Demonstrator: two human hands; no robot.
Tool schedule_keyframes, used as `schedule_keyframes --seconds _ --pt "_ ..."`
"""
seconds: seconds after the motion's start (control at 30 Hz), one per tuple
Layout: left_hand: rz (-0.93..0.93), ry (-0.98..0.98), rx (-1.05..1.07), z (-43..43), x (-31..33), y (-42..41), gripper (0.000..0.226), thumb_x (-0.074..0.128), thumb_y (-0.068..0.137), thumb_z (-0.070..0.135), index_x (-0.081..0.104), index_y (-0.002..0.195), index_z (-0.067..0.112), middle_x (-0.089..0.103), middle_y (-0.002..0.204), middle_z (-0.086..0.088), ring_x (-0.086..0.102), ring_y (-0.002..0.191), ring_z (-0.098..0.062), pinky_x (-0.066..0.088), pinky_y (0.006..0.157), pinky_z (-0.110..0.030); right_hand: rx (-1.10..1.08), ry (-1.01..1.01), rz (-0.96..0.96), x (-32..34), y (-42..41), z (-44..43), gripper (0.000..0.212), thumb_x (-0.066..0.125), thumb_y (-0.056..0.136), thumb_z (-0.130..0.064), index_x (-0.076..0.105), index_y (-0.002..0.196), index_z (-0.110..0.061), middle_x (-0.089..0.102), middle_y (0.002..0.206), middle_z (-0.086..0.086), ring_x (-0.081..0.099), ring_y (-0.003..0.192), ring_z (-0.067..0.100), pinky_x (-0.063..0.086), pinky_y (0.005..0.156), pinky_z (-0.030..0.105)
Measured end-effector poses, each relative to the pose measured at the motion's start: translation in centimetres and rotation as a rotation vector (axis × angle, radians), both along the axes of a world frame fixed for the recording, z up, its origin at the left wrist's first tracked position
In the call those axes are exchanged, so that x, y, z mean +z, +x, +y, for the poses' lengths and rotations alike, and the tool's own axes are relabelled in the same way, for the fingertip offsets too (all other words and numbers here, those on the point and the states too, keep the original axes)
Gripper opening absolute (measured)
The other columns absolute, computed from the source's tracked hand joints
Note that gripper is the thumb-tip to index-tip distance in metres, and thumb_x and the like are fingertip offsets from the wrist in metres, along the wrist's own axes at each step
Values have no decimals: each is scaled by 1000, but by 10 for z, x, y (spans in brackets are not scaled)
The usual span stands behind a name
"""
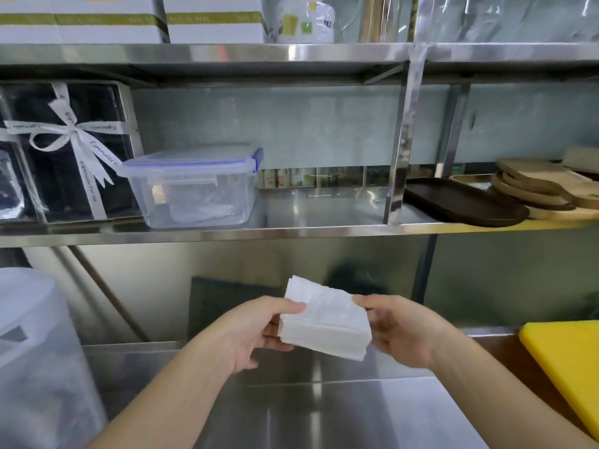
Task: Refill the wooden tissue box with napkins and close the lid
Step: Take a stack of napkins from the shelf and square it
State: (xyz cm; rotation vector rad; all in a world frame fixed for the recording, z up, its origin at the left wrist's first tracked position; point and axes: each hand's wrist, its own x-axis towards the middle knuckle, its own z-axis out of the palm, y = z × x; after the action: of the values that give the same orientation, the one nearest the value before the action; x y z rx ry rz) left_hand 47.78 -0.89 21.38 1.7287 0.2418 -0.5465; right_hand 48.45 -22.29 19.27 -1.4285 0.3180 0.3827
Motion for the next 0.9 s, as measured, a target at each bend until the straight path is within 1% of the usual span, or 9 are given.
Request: schedule_keyframes --seconds 0.07,0.1,0.17,0.27,0.43,0.6,0.7,0.8,0.9 --pt "-25 -11 15 -4 -4 -13 30 68 78 30 66 102 11 71 94 -5 66 84 -20 46 92 -29 22 -32 62 1 -21 -1 24 71 76 -31 71 87 -10 69 76 5 58 73 19 39 72 29" --pt "-40 -36 25 -5 -4 -20 27 67 80 27 67 100 9 70 91 -6 64 82 -21 53 67 -15 28 -33 90 3 -30 -2 25 71 76 -33 68 85 -11 68 82 6 58 78 20 38 79 32" --pt "-76 -45 39 -5 -6 -34 24 68 80 23 71 97 6 72 88 -6 64 79 -21 49 46 -12 64 -37 128 9 -49 -4 28 70 76 -36 67 89 -12 68 91 8 59 85 23 35 85 35" --pt "-103 -57 50 -3 -4 -50 24 71 77 23 74 95 8 75 90 -8 67 79 -21 53 63 -24 105 -55 114 20 -74 -4 20 71 76 -31 70 89 -14 68 90 7 59 82 21 33 84 33" --pt "-57 -96 41 -5 18 -93 29 68 80 26 69 101 7 71 98 -8 63 83 -20 40 48 -17 67 -83 18 39 -109 -2 23 70 78 -21 76 57 -16 71 71 4 60 73 19 30 91 32" --pt "-115 -94 -32 8 28 -131 43 75 68 32 73 102 7 69 110 -16 59 81 -20 45 79 -26 49 -72 -17 49 -150 -1 24 73 77 -21 77 53 -17 70 78 7 59 80 20 31 98 33" --pt "-123 -88 -91 15 31 -159 52 75 56 37 74 100 9 73 102 -12 62 83 -21 44 82 -28 28 -77 -54 54 -177 3 12 75 75 -21 73 64 -16 67 100 27 62 97 36 32 110 41" --pt "-133 -68 -104 20 26 -187 44 73 63 35 74 100 10 73 98 -12 62 88 -24 45 90 -35 5 -108 -99 52 -201 6 15 78 73 -21 70 79 -9 56 126 29 60 107 39 44 93 36" --pt "-125 -74 -74 24 16 -218 32 69 75 29 73 99 9 71 91 -11 60 83 -22 46 85 -33 36 -147 -97 42 -222 7 29 79 72 -26 67 91 -8 66 110 21 64 98 28 45 74 24"
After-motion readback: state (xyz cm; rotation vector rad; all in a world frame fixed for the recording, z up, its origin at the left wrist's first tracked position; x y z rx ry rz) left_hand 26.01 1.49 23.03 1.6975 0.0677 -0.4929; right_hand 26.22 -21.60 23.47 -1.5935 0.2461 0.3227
